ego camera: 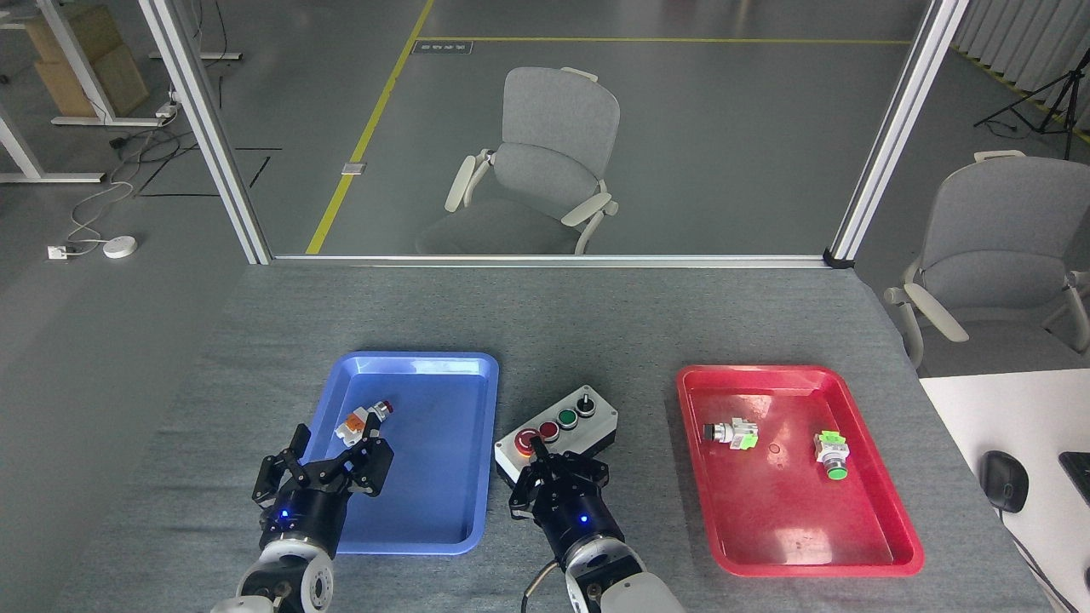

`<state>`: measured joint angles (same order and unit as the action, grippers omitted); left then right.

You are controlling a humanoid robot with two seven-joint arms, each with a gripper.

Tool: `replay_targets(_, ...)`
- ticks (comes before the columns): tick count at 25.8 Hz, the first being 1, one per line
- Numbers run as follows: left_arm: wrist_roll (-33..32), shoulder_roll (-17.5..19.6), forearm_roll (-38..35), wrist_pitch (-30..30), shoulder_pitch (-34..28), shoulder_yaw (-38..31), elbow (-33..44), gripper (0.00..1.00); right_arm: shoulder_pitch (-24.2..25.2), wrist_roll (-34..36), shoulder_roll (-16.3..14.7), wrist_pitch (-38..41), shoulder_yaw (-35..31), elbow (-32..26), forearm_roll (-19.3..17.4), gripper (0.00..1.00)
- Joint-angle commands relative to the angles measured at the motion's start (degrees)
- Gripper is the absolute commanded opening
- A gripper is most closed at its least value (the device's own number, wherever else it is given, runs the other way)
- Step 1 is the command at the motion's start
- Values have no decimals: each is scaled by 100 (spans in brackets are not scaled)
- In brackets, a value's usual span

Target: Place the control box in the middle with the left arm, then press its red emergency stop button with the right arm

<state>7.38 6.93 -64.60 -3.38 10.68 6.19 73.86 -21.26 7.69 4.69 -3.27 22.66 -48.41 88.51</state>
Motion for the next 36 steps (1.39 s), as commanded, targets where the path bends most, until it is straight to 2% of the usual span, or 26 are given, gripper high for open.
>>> replay_targets(1,9,-16,9,-5,4,-4,-3,99,-10,-57,-3,-7,-16,7,0,0)
replay_targets(6,9,-16,17,-5,-4,-4,-12,99,-159,172,-29,10,-201,-300,-88,0)
replay_targets(9,9,-16,9,4,5,-4,-12,99,-71,769,-82,98,-623,-687,-422,0)
replay_targets(12,9,-16,17,4,-4,-4,-12,99,-1,804,-231,212,-719,-827,-537,0)
replay_targets(14,1,-16,9,4,-4,-4,-12,99,131,822,-469,265,-842,-880,-545,0)
replay_targets(17,9,-16,17,-5,-4,-4,-12,99,474,822,-601,564,-1220,-1144,-537,0)
replay_targets(22,9,-16,17,4,-4,-4,-12,99,1027,822,-917,1513,-2345,-1566,-537,0)
replay_targets(23,9,-16,17,-5,-4,-4,-12,99,1133,813,-935,1671,-2583,-1592,-537,10)
replay_targets(26,9,-16,17,-5,-4,-4,-12,99,1300,813,-1049,1970,-3277,-1619,-537,76)
replay_targets(27,9,-16,9,-5,5,-4,-12,99,1353,813,-1075,2040,-3479,-1619,-545,87)
replay_targets(29,9,-16,9,-5,-4,-4,-12,99,1405,813,-1128,2190,-3813,-1627,-545,97)
replay_targets(36,0,-16,9,-5,-4,-4,-12,99,1528,787,-1453,2691,-4639,-1671,-545,98)
